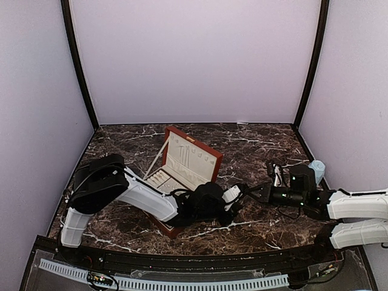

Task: Organize the mixed jewelry
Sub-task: Pass from the right arm to the left

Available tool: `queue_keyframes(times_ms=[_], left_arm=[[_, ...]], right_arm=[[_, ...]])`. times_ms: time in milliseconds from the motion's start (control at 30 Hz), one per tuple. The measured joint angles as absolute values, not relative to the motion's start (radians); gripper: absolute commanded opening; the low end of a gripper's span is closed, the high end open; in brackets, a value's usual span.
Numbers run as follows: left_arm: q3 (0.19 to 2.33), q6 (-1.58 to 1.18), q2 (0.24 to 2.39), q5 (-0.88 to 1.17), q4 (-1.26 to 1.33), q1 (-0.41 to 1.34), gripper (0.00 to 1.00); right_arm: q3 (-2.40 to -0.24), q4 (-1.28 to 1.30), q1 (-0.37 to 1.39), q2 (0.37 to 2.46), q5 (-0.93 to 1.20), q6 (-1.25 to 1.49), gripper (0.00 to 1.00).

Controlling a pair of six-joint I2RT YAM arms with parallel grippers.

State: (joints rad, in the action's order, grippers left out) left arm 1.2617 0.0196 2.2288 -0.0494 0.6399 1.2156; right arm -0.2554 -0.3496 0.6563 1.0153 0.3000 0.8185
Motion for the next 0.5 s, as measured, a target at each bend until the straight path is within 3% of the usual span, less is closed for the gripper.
queue_keyframes(times_ms=[100, 200, 300, 500], left_arm=[[1.202, 0.019, 2.155, -0.043, 0.609, 1.216, 0.00], [1.159, 0.007, 2.046, -0.014, 0.557, 1.215, 0.00], [1.140, -0.024, 1.924, 0.049, 0.501, 1.199, 0.00], [1.138, -0.133, 1.778, 0.281, 0.385, 1.111, 0.00]], right_arm=[[-0.257, -0.330, 0.656, 1.015, 0.284, 0.807, 0.34], [-0.265, -0.312, 0.654, 1.015, 0.266, 0.787, 0.52], [-0.267, -0.305, 0.654, 1.015, 0.253, 0.773, 0.61], [-0.266, -0.319, 0.654, 0.979, 0.311, 0.731, 0.68]])
